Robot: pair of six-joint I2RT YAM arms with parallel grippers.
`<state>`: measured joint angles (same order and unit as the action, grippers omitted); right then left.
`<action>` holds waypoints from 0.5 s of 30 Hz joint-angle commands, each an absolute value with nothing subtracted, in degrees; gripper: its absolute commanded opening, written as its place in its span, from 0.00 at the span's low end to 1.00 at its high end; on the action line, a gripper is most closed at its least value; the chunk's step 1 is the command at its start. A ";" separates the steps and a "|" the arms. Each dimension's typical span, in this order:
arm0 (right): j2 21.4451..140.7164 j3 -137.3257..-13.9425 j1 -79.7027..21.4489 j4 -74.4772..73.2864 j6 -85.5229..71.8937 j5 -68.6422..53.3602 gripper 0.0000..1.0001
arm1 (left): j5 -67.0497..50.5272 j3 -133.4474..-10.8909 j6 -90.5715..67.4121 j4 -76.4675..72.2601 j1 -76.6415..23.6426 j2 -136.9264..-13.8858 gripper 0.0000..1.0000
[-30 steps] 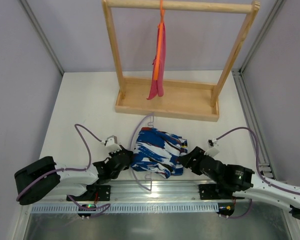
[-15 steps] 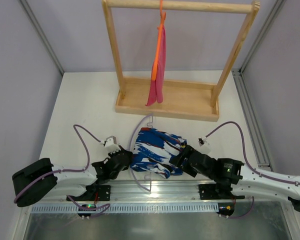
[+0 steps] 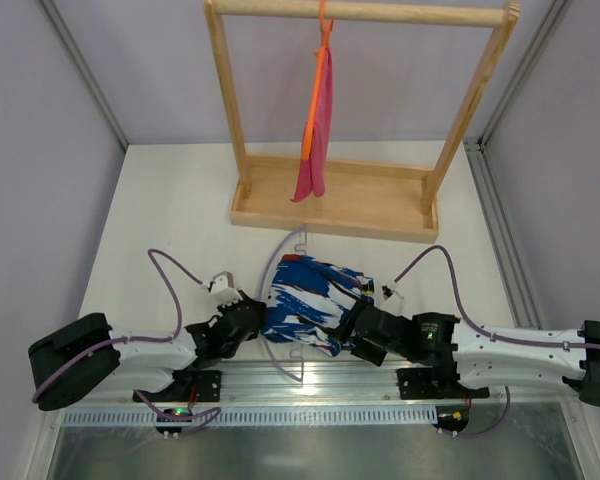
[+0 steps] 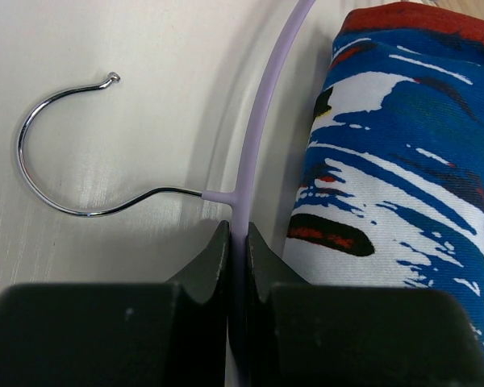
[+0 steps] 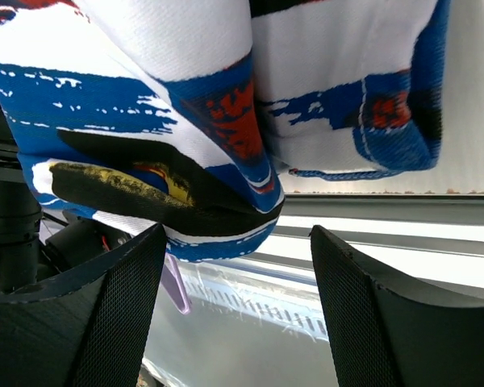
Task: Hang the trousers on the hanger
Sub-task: Place trousers on hanger
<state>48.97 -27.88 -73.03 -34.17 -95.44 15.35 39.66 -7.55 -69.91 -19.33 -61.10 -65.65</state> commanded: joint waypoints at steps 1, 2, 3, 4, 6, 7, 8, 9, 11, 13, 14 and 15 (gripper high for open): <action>49.83 -28.92 -75.05 -30.59 -101.15 17.31 0.75 | 40.78 -6.59 -69.79 -15.91 -61.08 -66.62 0.00; 49.92 -28.57 -75.49 -29.45 -101.95 18.27 0.75 | 40.87 -6.50 -69.87 -15.82 -61.08 -66.36 0.01; 50.44 -28.22 -75.85 -29.18 -103.00 18.63 0.75 | 40.87 -6.50 -69.87 -15.91 -61.08 -66.36 0.01; 50.62 -27.34 -76.11 -28.48 -103.79 18.81 0.75 | 40.87 -6.59 -69.79 -15.91 -61.00 -66.36 0.00; 50.80 -26.20 -76.73 -25.77 -105.46 19.42 0.74 | 40.78 -6.68 -69.79 -16.00 -61.08 -66.45 0.00; 51.24 -25.50 -77.77 -25.49 -106.43 20.12 0.74 | 40.78 -6.77 -69.79 -16.08 -61.08 -66.62 0.00; 51.24 -25.23 -78.31 -25.31 -108.09 21.78 0.73 | 40.69 -6.77 -69.87 -16.26 -61.08 -66.62 0.01; 51.33 -25.05 -78.75 -25.31 -108.80 22.67 0.72 | 40.61 -6.77 -69.87 -16.61 -61.08 -67.14 0.01; 50.45 -24.35 -79.71 -25.31 -109.16 24.16 0.60 | 40.61 -6.94 -69.96 -16.61 -61.08 -67.59 0.00; 48.88 -24.17 -79.80 -27.23 -108.02 26.89 0.24 | 40.61 -7.12 -70.14 -16.26 -61.08 -68.11 0.01; 46.69 -24.26 -79.80 -28.64 -107.58 28.11 0.11 | 40.61 -7.21 -70.31 -16.09 -61.17 -68.20 0.00; 45.45 -24.26 -79.80 -32.13 -106.19 30.13 0.04 | 40.78 -7.21 -70.40 -16.00 -61.08 -68.29 0.00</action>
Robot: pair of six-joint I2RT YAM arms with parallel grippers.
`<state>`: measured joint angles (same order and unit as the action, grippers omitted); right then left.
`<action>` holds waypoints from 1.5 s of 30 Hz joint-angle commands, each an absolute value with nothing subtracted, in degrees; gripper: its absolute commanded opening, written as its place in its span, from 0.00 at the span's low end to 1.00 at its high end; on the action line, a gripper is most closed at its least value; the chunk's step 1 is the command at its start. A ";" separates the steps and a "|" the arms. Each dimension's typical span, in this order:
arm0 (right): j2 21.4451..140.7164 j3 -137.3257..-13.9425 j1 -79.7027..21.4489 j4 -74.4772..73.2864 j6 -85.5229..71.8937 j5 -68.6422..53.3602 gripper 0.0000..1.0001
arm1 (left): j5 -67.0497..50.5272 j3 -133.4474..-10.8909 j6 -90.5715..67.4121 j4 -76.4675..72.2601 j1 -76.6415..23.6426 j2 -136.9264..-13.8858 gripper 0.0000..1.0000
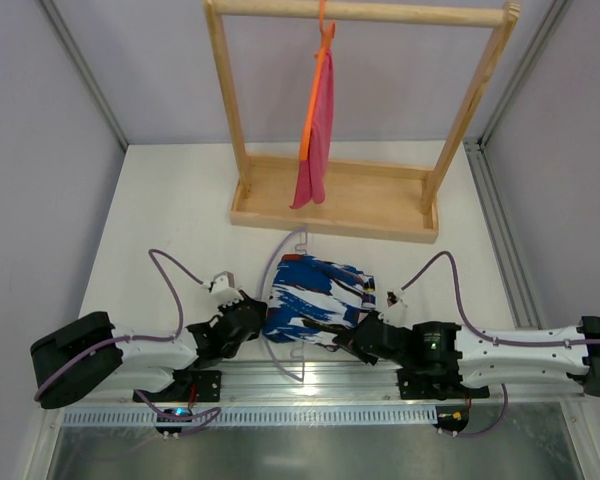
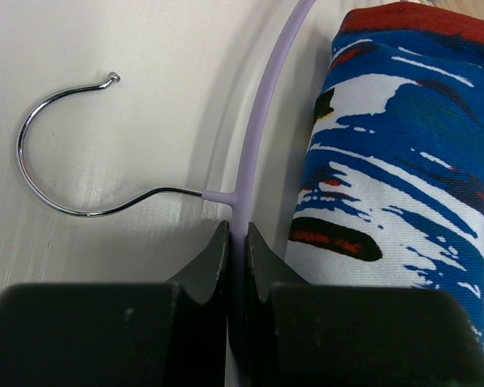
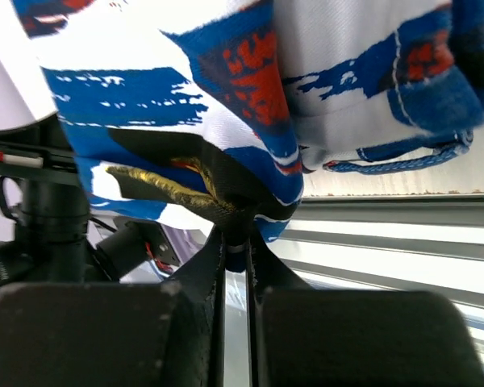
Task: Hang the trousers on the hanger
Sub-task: Place trousers on hanger
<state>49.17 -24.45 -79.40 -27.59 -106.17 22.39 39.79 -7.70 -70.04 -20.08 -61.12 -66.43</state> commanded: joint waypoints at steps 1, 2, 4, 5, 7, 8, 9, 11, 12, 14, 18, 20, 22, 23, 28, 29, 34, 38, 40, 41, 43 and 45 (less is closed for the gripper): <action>44.22 -24.69 -79.80 -34.17 -105.04 31.28 0.04 | 40.96 -7.38 -70.66 -15.47 -61.17 -68.64 0.00; 41.60 -24.96 -79.80 -38.80 -103.64 32.25 0.04 | 41.31 -7.56 -70.93 -14.69 -61.08 -68.73 0.01; 39.56 -26.01 -79.80 -44.79 -101.96 34.61 0.04 | 41.75 -8.00 -70.93 -12.76 -61.08 -68.73 0.00; 38.68 -26.19 -79.72 -50.13 -101.69 35.06 0.04 | 42.01 -7.91 -71.28 -12.14 -61.08 -68.64 0.00; 36.57 -26.28 -79.80 -53.51 -100.82 36.21 0.04 | 43.06 -7.91 -72.15 -10.55 -61.08 -68.29 0.01; 36.13 -26.02 -79.80 -55.70 -100.64 36.38 0.04 | 43.50 -7.91 -72.85 -8.89 -61.08 -67.94 0.00; 35.51 -25.75 -79.80 -56.16 -100.37 36.47 0.04 | 43.68 -7.91 -72.95 -8.36 -61.08 -67.77 0.00; 35.86 -25.49 -79.72 -58.43 -101.15 37.00 0.04 | 44.47 -8.43 -73.47 -6.17 -61.08 -67.59 0.00; 36.03 -25.58 -79.80 -58.97 -101.60 37.09 0.04 | 44.65 -8.61 -73.48 -5.46 -61.08 -67.67 0.00; 36.39 -26.54 -79.80 -59.85 -101.08 37.79 0.04 | 45.09 -9.31 -74.09 -3.18 -61.08 -67.76 0.00; 36.56 -30.93 -79.72 -59.94 -95.99 40.60 0.04 | 45.09 -9.23 -74.53 -2.20 -61.08 -66.98 0.00; 38.75 -34.88 -79.80 -60.55 -92.13 43.92 0.04 | 44.74 -8.79 -74.27 -2.81 -61.17 -66.62 0.00; 41.90 -38.66 -79.72 -60.82 -89.57 46.74 0.04 | 44.12 -8.00 -73.13 -5.35 -61.08 -65.83 0.00; 42.88 -39.72 -79.80 -61.52 -88.52 48.06 0.04 | 43.51 -7.74 -72.60 -6.32 -61.08 -65.66 0.00; 49.47 -43.07 -79.19 -79.23 -102.45 55.81 0.04 | 43.42 -7.65 -72.16 -6.94 -61.08 -65.74 0.01; 50.27 -42.46 -79.19 -80.41 -104.74 55.72 0.04 | 43.42 -7.56 -72.16 -6.86 -61.08 -65.83 0.01; 46.68 -33.59 -79.10 -76.04 -111.61 50.21 0.04 | 42.90 -7.29 -72.77 -7.73 -61.08 -65.92 0.00; 45.35 -28.92 -79.19 -71.72 -112.50 48.87 0.04 | 40.09 -7.38 -71.81 -12.20 -61.17 -66.18 0.01; 45.61 -29.44 -79.19 -71.98 -111.28 49.30 0.08 | 38.42 -7.82 -71.28 -13.62 -61.26 -66.27 0.00; 45.62 -29.97 -79.19 -72.24 -110.57 49.74 0.13 | 38.15 -8.34 -71.45 -13.54 -61.43 -66.44 0.01; 45.18 -31.90 -79.10 -72.24 -108.29 49.75 0.18 | 38.06 -9.05 -72.07 -12.66 -61.78 -66.36 0.00; 44.65 -33.48 -79.10 -71.99 -104.96 48.78 0.26 | 38.23 -9.32 -73.21 -12.48 -62.14 -65.92 0.00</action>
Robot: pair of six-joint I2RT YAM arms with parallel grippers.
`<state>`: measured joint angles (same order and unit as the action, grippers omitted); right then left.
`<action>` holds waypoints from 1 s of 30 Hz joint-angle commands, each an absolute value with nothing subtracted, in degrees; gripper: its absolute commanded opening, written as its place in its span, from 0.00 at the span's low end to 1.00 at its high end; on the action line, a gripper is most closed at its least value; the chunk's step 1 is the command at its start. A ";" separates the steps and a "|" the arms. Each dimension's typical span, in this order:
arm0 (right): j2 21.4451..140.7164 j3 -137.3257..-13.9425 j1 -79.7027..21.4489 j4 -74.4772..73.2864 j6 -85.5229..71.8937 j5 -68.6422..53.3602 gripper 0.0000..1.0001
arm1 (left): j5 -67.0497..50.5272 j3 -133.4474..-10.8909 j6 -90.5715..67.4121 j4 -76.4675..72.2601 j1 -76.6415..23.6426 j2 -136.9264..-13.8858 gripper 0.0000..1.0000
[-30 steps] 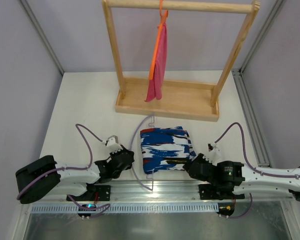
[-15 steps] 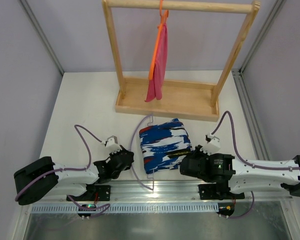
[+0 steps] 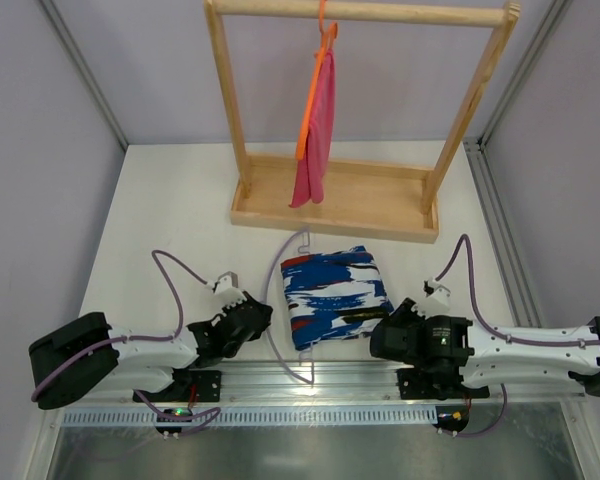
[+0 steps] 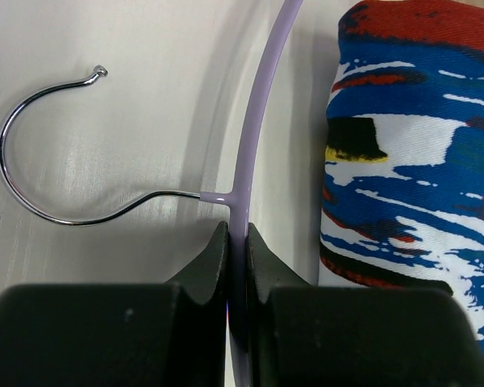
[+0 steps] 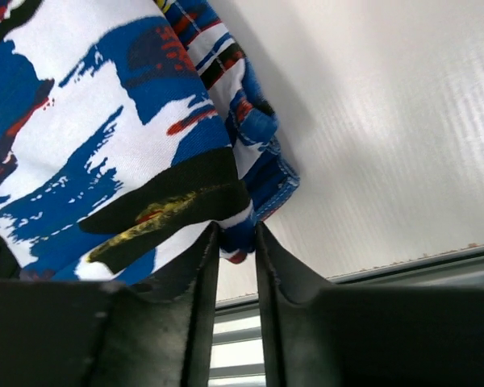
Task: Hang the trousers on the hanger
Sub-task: Place trousers on hanger
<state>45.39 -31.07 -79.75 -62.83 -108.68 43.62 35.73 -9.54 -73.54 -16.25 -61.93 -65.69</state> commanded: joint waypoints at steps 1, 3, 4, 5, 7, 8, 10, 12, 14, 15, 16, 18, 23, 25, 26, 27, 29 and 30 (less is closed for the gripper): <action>44.39 -34.10 -79.19 -71.63 -103.20 48.34 0.29 | 38.23 -9.23 -73.56 -12.48 -62.40 -65.83 0.00; 42.37 -35.06 -79.10 -69.36 -96.01 46.16 0.39 | 38.06 -9.58 -73.92 -12.74 -62.58 -65.74 0.01; 41.49 -35.24 -79.10 -66.65 -93.71 45.45 0.53 | 37.97 -9.93 -73.92 -12.48 -62.58 -65.92 0.00; 38.96 -35.33 -79.19 -65.23 -91.86 45.00 0.57 | 38.06 -10.28 -74.18 -11.70 -62.58 -66.09 0.00; 36.22 -35.24 -79.19 -61.63 -84.83 44.12 0.68 | 38.32 -10.98 -74.36 -10.99 -62.58 -66.79 0.01; 33.34 -35.51 -79.19 -61.35 -83.07 44.38 0.74 | 38.32 -10.99 -74.36 -11.07 -62.58 -66.97 0.00; 30.86 -37.08 -78.93 -62.13 -79.47 46.30 0.79 | 38.41 -10.90 -74.70 -11.07 -62.58 -67.50 0.00; 27.78 -39.01 -77.97 -62.40 -76.21 47.63 0.87 | 38.50 -10.81 -74.88 -10.99 -62.58 -67.85 0.00; 26.02 -39.90 -77.17 -62.05 -71.03 49.65 0.91 | 38.50 -10.99 -75.15 -11.07 -62.58 -68.46 0.01; 24.62 -40.69 -76.12 -62.14 -69.54 50.09 0.92 | 38.50 -10.99 -75.15 -11.25 -62.58 -68.64 0.00; 24.35 -40.95 -75.59 -60.57 -65.35 50.10 0.92 | 38.41 -11.07 -75.15 -11.42 -62.58 -68.82 0.00; 25.56 -42.00 -74.19 -58.63 -60.84 49.05 0.93 | 38.32 -11.60 -75.15 -11.08 -62.58 -68.99 0.00; 35.58 -42.28 -56.56 -48.27 -43.38 28.48 0.95 | 38.23 -11.78 -75.23 -10.55 -62.58 -68.82 0.00; 38.57 -39.48 -45.95 -40.57 -38.61 20.78 0.95 | 38.23 -11.69 -75.23 -10.28 -62.58 -68.47 0.00; 39.19 -36.94 -42.66 -37.91 -35.45 16.48 0.95 | 38.15 -11.60 -75.23 -10.28 -62.58 -68.21 0.00; 39.72 -35.78 -39.49 -33.53 -34.12 9.56 0.95 | 38.06 -11.60 -75.06 -10.28 -62.58 -67.86 0.00; 42.95 -33.76 -29.25 -30.07 -31.74 1.79 0.96 | 38.23 -11.69 -74.71 -9.76 -62.58 -67.50 0.00; 44.37 -31.84 -26.22 -28.41 -30.16 -5.81 0.96 | 38.32 -12.04 -74.71 -9.23 -62.58 -67.06 0.00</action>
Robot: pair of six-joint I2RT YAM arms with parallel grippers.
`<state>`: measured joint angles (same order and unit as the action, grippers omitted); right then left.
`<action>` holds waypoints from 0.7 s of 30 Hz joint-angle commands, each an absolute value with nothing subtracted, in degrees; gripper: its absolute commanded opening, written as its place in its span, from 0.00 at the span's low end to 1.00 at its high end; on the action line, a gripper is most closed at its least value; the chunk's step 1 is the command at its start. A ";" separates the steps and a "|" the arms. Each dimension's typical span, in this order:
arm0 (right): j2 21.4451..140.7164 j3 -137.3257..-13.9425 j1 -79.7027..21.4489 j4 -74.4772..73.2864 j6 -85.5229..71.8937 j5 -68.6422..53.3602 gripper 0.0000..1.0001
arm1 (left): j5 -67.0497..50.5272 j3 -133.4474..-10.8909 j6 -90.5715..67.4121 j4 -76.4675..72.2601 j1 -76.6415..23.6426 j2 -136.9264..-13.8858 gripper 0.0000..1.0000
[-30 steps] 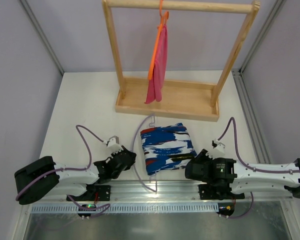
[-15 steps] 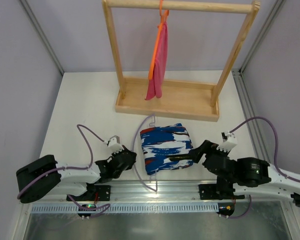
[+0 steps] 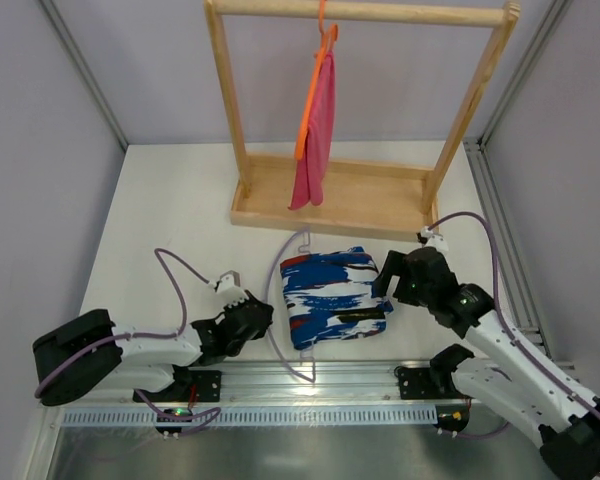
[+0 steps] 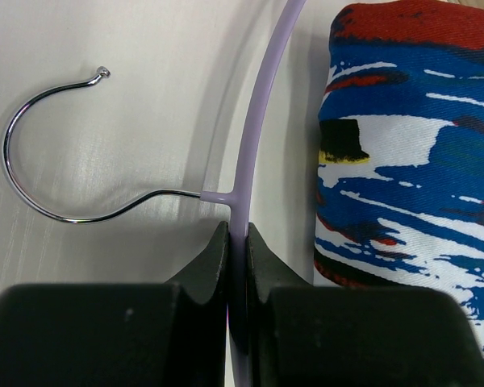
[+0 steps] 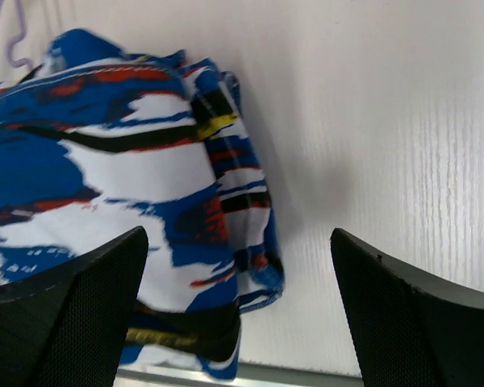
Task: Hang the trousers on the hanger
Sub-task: Place trousers on hanger
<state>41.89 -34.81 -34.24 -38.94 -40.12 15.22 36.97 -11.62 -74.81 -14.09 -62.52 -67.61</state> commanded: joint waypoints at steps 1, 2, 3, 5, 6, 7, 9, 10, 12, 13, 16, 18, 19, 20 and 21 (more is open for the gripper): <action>46.21 -30.95 -24.10 -25.52 -29.54 -8.76 0.97 | 38.49 -12.22 -74.62 -8.45 -62.49 -66.89 0.00; 48.41 -29.98 -22.95 -23.84 -29.53 -10.79 0.98 | 38.76 -12.13 -74.53 -8.35 -62.58 -66.71 0.01; 48.86 -27.36 -22.59 -22.08 -30.40 -12.03 0.98 | 39.28 -12.13 -74.53 -8.26 -62.58 -66.53 0.00; 47.91 -22.10 -22.67 -16.81 -32.42 -14.23 0.97 | 39.99 -12.13 -74.71 -7.39 -62.58 -65.83 0.00; 47.20 -20.15 -22.59 -14.87 -34.00 -14.85 0.93 | 41.12 -12.13 -74.79 -7.30 -62.58 -65.66 0.00; 46.33 -18.21 -22.67 -11.11 -36.88 -15.90 0.90 | 41.65 -12.04 -75.23 -6.95 -62.58 -65.65 0.00; 42.13 -12.76 -23.55 -7.49 -42.15 -15.65 0.74 | 42.88 -12.39 -75.85 -6.68 -62.58 -66.18 0.00; 39.84 -11.00 -24.16 -6.77 -44.19 -13.99 0.70 | 43.06 -12.57 -76.28 -6.33 -62.58 -66.53 0.00; 32.40 -6.34 -26.35 -6.42 -47.80 -11.96 0.51 | 43.07 -13.01 -77.17 -7.55 -62.58 -68.72 0.00; 29.91 -5.11 -27.06 -6.94 -51.64 -9.95 0.45 | 42.63 -13.09 -77.52 -8.25 -62.58 -69.60 0.01; 19.27 -1.76 -31.54 -12.46 -58.94 -6.52 0.30 | 41.66 -13.88 -79.71 -10.10 -62.67 -73.73 0.00; 10.60 -1.58 -36.00 -19.64 -62.74 -1.07 0.22 | 41.83 -13.80 -82.07 -10.90 -62.93 -75.67 0.00; 7.76 -1.58 -37.43 -21.60 -64.06 1.38 0.21 | 42.01 -13.45 -82.44 -11.68 -62.93 -76.11 0.00; 5.47 -1.84 -38.31 -23.27 -66.16 4.19 0.21 | 42.10 -13.27 -82.44 -12.47 -63.02 -77.16 0.01; 3.71 -2.02 -39.19 -26.77 -66.88 4.91 0.22 | 42.19 -13.27 -82.53 -12.74 -63.02 -77.69 0.00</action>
